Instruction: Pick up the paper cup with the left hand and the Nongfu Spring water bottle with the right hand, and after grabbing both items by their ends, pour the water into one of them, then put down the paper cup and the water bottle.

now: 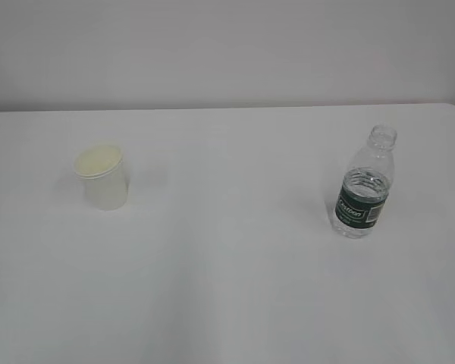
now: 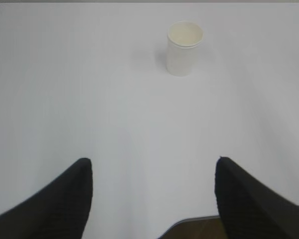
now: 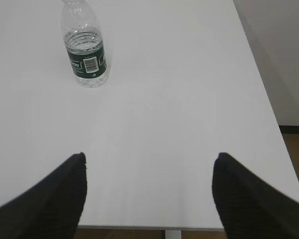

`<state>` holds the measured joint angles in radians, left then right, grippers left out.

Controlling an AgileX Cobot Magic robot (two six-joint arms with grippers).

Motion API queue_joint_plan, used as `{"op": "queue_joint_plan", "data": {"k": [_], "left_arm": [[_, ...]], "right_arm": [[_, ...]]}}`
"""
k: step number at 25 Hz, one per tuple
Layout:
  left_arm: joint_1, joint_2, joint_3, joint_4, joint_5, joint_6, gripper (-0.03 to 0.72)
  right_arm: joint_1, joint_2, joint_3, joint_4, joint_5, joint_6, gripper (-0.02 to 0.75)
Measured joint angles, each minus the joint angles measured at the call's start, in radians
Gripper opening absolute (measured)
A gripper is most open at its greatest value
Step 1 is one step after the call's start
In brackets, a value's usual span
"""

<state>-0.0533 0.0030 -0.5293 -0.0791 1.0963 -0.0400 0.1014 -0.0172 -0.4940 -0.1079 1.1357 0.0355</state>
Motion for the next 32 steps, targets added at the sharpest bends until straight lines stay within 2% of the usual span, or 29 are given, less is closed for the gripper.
{"op": "queue_joint_plan", "data": {"k": [27, 32], "left_arm": [[0.0, 0.0, 0.0, 0.0, 0.0, 0.0, 0.537], [0.0, 0.0, 0.0, 0.0, 0.0, 0.0, 0.515]], "right_arm": [[0.0, 0.0, 0.0, 0.0, 0.0, 0.002, 0.591], [0.0, 0.0, 0.0, 0.0, 0.0, 0.002, 0.591]]}}
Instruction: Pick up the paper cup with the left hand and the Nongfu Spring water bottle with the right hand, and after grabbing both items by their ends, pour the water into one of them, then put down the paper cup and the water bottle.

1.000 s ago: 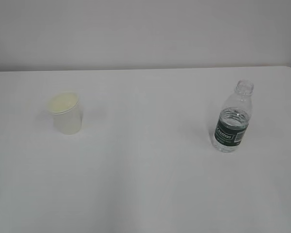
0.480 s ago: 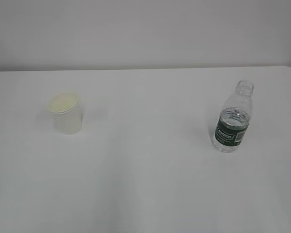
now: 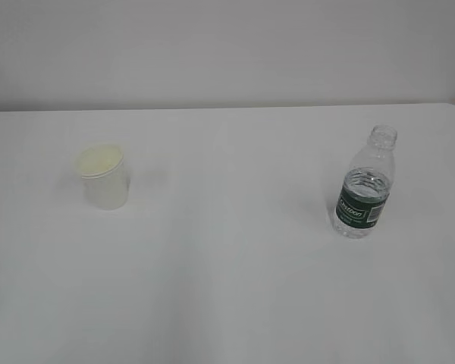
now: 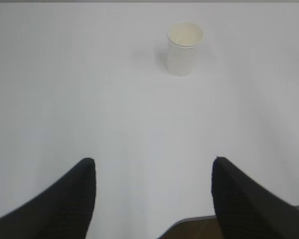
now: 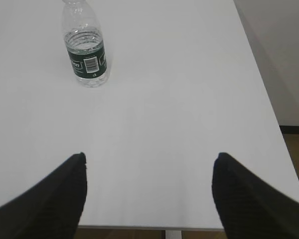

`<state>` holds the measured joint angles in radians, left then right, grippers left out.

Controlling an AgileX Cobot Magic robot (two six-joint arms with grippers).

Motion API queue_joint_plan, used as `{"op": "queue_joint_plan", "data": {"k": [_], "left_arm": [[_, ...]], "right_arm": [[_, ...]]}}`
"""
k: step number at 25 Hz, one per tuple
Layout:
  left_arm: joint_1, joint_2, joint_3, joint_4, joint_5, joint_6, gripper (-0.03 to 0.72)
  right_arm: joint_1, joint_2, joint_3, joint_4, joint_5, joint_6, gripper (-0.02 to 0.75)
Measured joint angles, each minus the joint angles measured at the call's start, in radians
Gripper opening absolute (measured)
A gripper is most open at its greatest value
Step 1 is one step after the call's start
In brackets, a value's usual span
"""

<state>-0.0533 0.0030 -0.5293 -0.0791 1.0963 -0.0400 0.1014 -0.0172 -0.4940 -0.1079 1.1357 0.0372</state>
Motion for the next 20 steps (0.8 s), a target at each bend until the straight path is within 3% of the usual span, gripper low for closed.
{"op": "queue_joint_plan", "data": {"k": [12, 20], "left_arm": [[0.0, 0.002, -0.018, -0.006, -0.055, 0.0, 0.503], [0.0, 0.098, -0.022, -0.033, -0.109, 0.0, 0.502]], "right_arm": [[0.0, 0.0, -0.032, 0.019, -0.007, 0.0, 0.591], [0.0, 0.0, -0.045, 0.041, -0.147, 0.0, 0.59]]}}
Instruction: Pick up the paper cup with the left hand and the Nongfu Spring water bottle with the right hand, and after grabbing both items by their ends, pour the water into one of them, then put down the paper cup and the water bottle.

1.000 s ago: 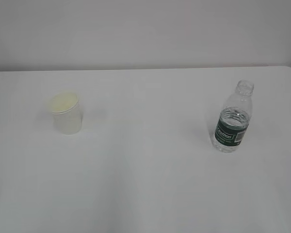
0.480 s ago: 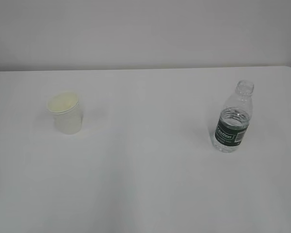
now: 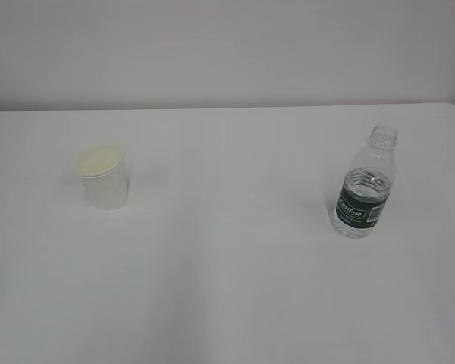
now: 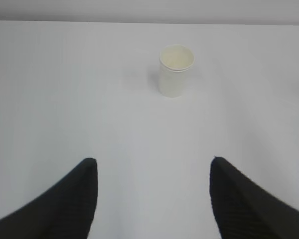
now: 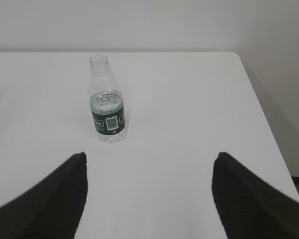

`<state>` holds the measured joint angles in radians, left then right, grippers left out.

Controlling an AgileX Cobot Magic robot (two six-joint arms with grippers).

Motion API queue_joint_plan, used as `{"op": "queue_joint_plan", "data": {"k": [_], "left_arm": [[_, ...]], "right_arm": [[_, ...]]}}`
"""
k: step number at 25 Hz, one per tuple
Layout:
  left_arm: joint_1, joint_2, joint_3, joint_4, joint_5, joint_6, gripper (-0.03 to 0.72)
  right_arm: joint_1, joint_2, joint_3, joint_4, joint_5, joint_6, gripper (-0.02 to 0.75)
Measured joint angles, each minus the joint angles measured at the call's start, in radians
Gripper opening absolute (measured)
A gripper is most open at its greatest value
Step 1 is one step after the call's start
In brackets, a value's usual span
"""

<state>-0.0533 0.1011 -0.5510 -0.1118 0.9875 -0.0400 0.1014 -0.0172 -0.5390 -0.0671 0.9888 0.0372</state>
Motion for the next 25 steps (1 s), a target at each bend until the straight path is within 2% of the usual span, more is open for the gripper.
{"op": "queue_joint_plan", "data": {"k": [15, 25], "left_arm": [[0.0, 0.22, 0.0, 0.001, -0.29, 0.03, 0.497], [0.0, 0.329, 0.0, 0.022, -0.383, 0.045, 0.494]], "right_arm": [[0.0, 0.206, 0.0, 0.0, -0.244, -0.017, 0.59], [0.0, 0.383, 0.0, -0.025, -0.403, -0.075, 0.592]]}}
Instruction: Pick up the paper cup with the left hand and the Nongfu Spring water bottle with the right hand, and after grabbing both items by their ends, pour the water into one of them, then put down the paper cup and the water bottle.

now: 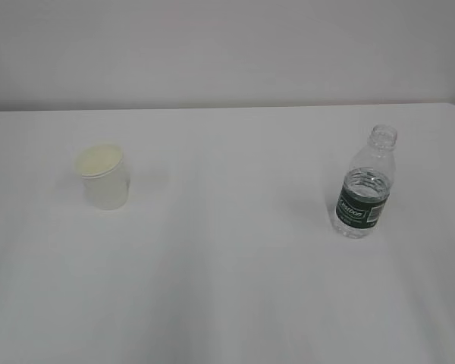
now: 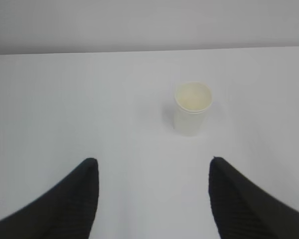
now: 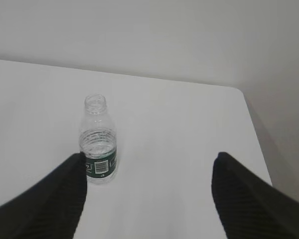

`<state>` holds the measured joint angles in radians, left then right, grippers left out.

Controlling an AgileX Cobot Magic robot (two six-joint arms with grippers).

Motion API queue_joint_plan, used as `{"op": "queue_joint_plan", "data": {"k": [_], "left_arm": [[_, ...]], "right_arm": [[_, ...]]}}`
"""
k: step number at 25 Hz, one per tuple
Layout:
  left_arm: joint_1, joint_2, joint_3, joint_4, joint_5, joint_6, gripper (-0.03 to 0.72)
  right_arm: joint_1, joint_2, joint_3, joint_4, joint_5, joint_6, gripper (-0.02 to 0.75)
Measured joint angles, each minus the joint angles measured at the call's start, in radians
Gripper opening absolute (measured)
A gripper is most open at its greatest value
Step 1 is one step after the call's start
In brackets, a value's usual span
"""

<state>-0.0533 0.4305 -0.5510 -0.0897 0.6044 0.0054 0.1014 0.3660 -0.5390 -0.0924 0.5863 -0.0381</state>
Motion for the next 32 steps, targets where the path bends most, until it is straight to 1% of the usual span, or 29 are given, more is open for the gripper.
{"op": "queue_joint_plan", "data": {"k": [7, 12, 15, 23, 28, 32], "left_arm": [[0.0, 0.105, 0.0, 0.014, -0.154, 0.001, 0.499], [0.0, 0.223, 0.0, 0.014, -0.248, 0.004, 0.547], [0.0, 0.28, 0.0, 0.014, -0.307, 0.004, 0.557], [0.0, 0.412, 0.0, 0.014, -0.451, 0.004, 0.559], [0.0, 0.506, 0.0, 0.016, -0.544, 0.004, 0.559], [0.0, 0.593, 0.0, 0.022, -0.613, 0.004, 0.559]], "right_arm": [[0.0, 0.165, 0.0, 0.029, -0.139, -0.007, 0.593], [0.0, 0.263, 0.0, 0.04, -0.209, -0.008, 0.592], [0.0, 0.305, 0.0, 0.043, -0.27, -0.008, 0.593], [0.0, 0.403, 0.0, 0.043, -0.418, -0.01, 0.593], [0.0, 0.45, 0.0, 0.011, -0.503, -0.01, 0.593], [0.0, 0.5, 0.0, 0.009, -0.558, -0.012, 0.593]]}}
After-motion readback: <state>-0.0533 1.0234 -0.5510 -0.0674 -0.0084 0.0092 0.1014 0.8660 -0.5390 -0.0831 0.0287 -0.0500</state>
